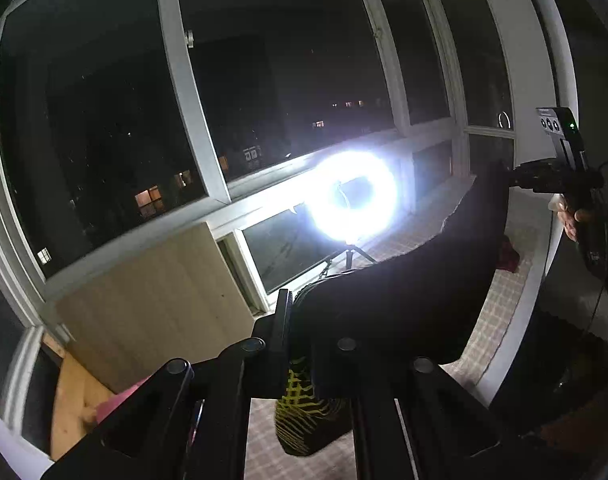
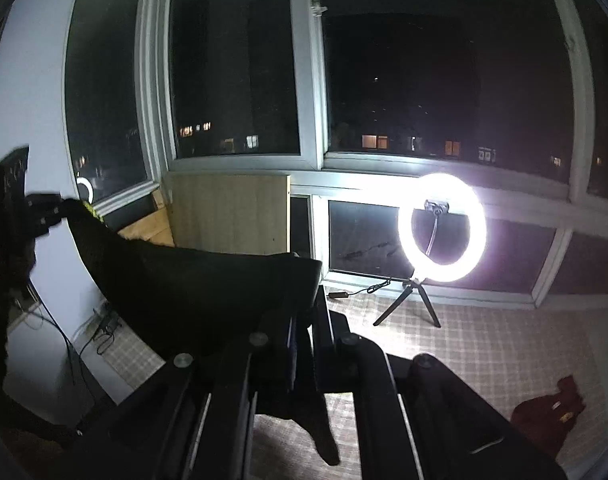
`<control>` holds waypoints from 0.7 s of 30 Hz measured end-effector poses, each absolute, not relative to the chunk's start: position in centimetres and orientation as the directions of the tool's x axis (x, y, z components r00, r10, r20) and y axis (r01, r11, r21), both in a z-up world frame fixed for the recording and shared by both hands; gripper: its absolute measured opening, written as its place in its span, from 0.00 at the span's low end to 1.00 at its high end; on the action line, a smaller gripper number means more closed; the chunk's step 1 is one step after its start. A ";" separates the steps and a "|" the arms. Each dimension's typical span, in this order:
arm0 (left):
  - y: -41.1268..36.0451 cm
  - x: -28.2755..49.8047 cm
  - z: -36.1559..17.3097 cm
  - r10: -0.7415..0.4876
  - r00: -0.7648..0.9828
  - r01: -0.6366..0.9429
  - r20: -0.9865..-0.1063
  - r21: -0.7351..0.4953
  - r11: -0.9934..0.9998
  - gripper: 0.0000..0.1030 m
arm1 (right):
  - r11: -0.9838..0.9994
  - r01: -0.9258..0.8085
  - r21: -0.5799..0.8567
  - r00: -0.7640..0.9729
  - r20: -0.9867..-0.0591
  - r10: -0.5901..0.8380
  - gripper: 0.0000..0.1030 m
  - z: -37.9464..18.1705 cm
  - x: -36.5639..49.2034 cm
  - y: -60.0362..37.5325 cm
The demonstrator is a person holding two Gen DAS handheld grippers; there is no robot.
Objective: Fold clothes
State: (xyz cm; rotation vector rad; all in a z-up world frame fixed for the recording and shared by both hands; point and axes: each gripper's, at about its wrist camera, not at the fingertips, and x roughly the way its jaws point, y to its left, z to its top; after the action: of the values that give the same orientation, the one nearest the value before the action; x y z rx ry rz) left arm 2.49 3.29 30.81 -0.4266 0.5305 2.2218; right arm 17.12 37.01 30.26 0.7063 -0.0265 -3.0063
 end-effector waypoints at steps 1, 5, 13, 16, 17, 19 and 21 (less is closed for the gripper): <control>3.1 1.9 31.3 0.619 -0.628 -0.765 -0.472 0.230 -0.601 0.07 | -0.998 0.051 0.021 -0.890 -0.452 -0.055 0.06 30.4 16.2 36.9; 4.9 -4.1 29.5 0.558 -0.615 -0.757 -0.557 0.219 -0.616 0.07 | -0.999 0.043 -0.005 -0.853 -0.520 -0.034 0.06 29.4 9.6 37.6; 13.8 -23.6 11.9 0.306 -0.545 -0.724 -0.780 0.253 -0.642 0.07 | -0.996 -0.046 -0.076 -0.652 -0.753 0.087 0.06 13.3 -14.5 42.5; 17.4 -30.2 3.6 0.218 -0.533 -0.697 -0.817 0.278 -0.661 0.09 | -0.980 -0.046 -0.194 -0.582 -0.792 0.184 0.06 4.8 -22.8 42.5; 18.7 -32.2 0.2 0.178 -0.527 -0.693 -0.831 0.300 -0.655 0.12 | -0.975 -0.036 -0.221 -0.554 -0.807 0.203 0.06 2.0 -25.4 42.5; 20.3 -34.6 -5.5 0.094 -0.499 -0.682 -0.861 0.323 -0.657 0.19 | -0.984 -0.019 -0.179 -0.440 -0.882 0.169 0.10 -3.8 -29.4 43.0; 21.2 -36.3 -10.0 0.038 -0.458 -0.679 -0.888 0.322 -0.660 0.19 | -0.993 -0.053 -0.110 -0.331 -0.936 0.122 0.11 -8.5 -31.3 43.9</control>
State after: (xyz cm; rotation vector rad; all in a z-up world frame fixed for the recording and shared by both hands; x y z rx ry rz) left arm -36.27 21.20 -9.97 -1.2863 0.9441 2.1527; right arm -31.32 43.94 -8.46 1.8731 0.0975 -2.6522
